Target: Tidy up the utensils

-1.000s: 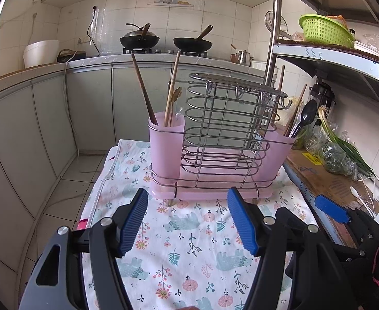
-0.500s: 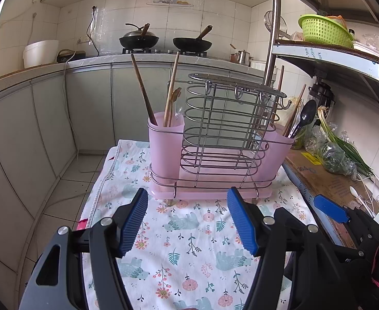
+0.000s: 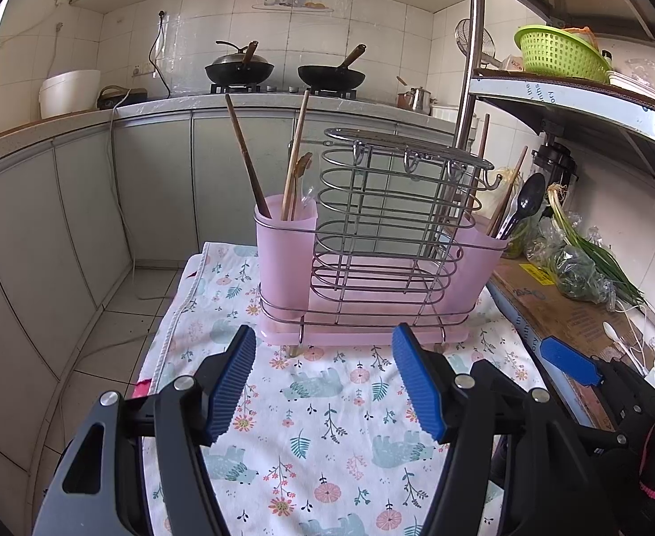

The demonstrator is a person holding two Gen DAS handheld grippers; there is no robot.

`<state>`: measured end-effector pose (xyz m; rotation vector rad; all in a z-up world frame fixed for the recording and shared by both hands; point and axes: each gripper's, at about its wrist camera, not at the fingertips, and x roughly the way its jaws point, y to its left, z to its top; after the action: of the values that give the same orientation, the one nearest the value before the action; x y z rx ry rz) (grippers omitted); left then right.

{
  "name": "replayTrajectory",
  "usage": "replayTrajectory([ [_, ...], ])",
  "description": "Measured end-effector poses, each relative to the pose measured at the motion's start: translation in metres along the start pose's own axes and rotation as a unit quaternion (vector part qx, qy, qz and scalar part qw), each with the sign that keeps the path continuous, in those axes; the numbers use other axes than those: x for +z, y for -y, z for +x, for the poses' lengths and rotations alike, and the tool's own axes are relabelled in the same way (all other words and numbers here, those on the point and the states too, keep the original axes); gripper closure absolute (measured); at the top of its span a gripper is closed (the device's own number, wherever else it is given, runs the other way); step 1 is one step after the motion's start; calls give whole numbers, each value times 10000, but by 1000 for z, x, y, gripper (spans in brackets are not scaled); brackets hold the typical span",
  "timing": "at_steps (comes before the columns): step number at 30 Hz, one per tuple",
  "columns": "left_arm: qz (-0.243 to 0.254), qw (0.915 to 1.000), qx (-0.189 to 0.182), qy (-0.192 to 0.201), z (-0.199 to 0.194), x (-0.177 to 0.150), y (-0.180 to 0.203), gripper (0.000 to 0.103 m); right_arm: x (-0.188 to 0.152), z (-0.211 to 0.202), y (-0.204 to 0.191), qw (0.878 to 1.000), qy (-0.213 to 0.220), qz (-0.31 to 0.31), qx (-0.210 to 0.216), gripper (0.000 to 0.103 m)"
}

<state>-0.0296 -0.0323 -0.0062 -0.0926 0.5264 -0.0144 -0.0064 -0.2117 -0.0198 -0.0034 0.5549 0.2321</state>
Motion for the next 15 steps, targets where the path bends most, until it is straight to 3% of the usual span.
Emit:
replayTrajectory([
  [15, 2, 10000, -10, -4, -1, 0, 0, 40, 0, 0, 0, 10000, 1, -5, -4, 26],
])
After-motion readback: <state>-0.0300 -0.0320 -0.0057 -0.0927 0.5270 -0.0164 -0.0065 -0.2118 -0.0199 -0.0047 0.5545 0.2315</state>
